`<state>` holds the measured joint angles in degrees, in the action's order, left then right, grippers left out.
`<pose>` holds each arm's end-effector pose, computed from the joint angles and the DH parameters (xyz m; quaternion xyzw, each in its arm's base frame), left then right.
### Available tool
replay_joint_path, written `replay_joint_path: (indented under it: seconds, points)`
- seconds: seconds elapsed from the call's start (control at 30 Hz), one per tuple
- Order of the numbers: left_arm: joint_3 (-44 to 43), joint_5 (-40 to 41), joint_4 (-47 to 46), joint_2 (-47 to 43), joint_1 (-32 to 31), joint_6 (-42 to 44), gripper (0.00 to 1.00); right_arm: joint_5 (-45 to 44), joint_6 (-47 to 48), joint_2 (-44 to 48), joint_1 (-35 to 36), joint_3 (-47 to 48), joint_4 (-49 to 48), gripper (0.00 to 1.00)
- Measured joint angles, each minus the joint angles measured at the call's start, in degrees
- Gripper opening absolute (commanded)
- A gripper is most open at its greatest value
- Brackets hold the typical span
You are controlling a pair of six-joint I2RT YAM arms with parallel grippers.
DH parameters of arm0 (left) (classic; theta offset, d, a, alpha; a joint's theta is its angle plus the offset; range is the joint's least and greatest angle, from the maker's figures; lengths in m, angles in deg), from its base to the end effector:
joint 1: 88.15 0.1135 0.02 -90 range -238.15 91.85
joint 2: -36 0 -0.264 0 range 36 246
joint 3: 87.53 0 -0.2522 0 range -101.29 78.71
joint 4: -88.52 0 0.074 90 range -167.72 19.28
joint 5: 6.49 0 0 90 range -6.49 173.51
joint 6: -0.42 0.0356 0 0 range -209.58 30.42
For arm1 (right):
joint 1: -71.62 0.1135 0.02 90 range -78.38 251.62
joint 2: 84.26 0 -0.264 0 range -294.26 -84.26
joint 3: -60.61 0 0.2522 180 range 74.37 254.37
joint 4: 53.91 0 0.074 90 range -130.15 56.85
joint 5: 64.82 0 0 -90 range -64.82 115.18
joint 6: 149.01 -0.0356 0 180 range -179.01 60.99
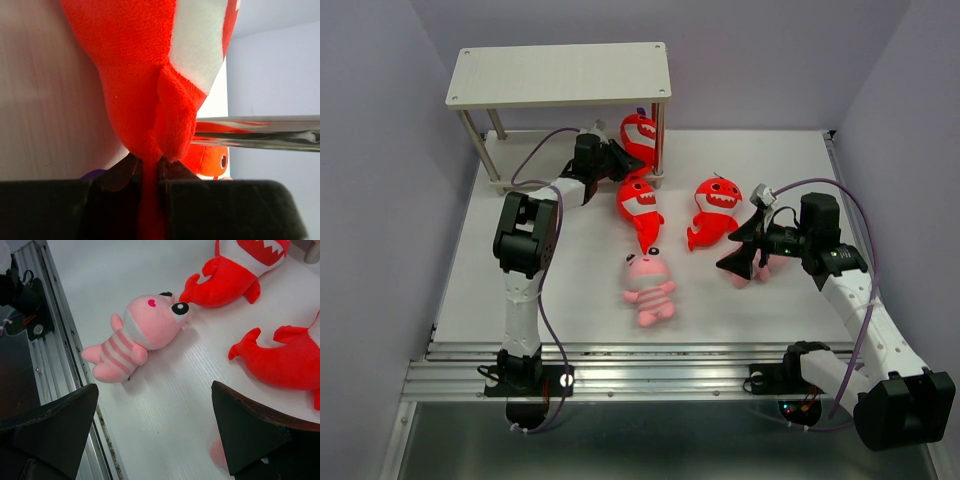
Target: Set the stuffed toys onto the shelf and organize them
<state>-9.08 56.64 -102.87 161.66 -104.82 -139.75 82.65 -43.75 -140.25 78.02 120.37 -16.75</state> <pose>0.4813 -0.1609 0.2017 -0.0800 0.7693 -0.4860 0.4070 0.1972 0.0523 0.2977 -0.3690 0.7154 0.3899 0.4472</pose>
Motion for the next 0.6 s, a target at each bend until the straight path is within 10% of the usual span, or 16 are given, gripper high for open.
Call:
replay_joint_path:
  seconds: [0.6]
  points:
    - [2.0,5.3,-2.5,0.0,0.2,-5.0,0.33,-0.2,0.5,0.0,0.0,-0.1,0.0,1.00]
